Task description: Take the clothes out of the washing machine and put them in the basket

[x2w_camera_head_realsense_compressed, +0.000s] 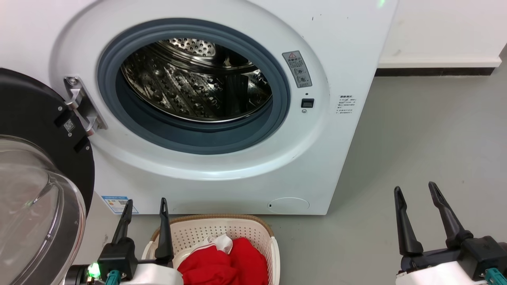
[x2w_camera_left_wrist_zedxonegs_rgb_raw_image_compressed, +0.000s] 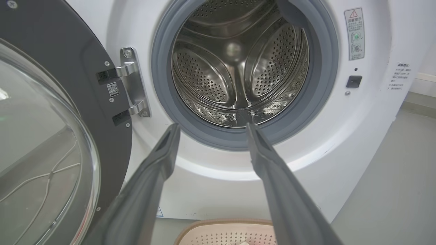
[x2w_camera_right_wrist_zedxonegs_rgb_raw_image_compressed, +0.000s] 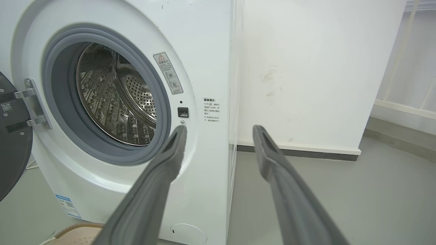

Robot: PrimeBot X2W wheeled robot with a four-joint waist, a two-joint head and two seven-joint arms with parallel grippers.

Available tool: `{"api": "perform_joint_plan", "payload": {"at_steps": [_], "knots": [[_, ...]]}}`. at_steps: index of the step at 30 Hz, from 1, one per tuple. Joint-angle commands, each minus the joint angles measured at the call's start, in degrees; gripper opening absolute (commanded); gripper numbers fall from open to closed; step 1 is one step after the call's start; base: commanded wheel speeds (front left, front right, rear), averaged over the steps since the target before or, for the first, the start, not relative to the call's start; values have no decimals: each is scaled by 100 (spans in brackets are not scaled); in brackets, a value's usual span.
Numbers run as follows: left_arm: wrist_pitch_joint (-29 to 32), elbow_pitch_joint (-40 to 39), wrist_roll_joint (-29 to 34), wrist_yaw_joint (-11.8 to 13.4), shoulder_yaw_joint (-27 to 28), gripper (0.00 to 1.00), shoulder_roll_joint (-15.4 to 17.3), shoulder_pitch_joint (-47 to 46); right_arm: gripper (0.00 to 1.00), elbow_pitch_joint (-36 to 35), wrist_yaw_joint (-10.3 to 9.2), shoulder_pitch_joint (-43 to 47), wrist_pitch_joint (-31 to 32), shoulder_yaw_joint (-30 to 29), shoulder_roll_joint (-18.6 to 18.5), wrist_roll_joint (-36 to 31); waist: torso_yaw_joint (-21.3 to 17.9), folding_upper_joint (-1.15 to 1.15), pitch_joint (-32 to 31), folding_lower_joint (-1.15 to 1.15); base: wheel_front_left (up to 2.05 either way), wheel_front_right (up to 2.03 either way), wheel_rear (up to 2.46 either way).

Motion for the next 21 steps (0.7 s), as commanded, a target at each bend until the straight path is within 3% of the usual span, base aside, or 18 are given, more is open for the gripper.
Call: {"api": "perform_joint_plan", "payload": {"at_steps": [1,17,18,21], "knots": [[-13,-29,38,-23,24,100,-8,86,100,25,-4,76,-13,-12,-1,-2,-4,0,-48,1,0,0,0],[-13,26,150,-66,152,100,-38,246,100,104,-4,166,-13,-27,-1,51,-22,0,-177,1,0,0,0],[2,33,114,-79,127,0,-31,181,0,106,0,111,0,-25,0,33,-21,0,-179,1,0,0,0],[24,207,82,-79,119,0,-37,213,0,255,0,136,6,-11,3,56,-21,0,-180,1,0,0,0]]}}
